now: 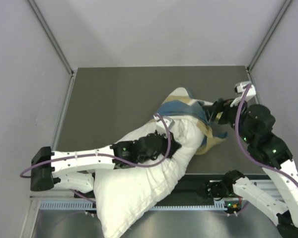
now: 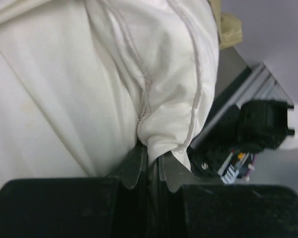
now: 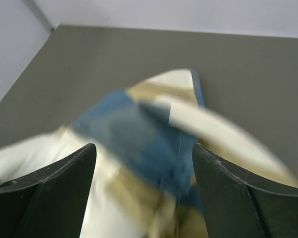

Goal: Remove the pillowcase from the pillow
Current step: Pull out the pillow

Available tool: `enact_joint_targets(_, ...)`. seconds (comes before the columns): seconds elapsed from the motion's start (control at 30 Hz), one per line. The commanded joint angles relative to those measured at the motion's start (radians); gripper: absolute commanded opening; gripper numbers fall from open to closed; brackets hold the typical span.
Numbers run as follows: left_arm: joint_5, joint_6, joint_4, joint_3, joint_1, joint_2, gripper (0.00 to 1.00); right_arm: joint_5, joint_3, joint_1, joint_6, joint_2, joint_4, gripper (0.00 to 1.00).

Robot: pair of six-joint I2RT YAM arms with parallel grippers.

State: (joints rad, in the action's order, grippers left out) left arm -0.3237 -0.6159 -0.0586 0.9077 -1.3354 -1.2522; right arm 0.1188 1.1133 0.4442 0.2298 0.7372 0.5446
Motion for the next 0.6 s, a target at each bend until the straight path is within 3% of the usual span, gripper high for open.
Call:
enact_joint_targets(0.0,-0.084,0.044,-0.195,-0.043,0.105,0.031,0.00,0.051,-0.062,0.177,0.011,-0.071,0.018,0.78)
enact_joint_targets(0.23,-0.014,0.091,-0.215,-0.046,0.131,0.030,0.00,0.154,-0.033,0.422,-0.040,0.000,-0.031,0.80)
enact_joint_targets(0.33,0.012,0.088,-0.202,-0.070,0.131,0.049,0.00,0.277,-0.003,0.516,-0.086,0.086,-0.064,0.81)
enact_joint_targets(0.57,0.074,0.111,-0.195,-0.102,0.131,0.091,0.00,0.479,-0.003,0.547,-0.220,0.243,-0.164,0.82)
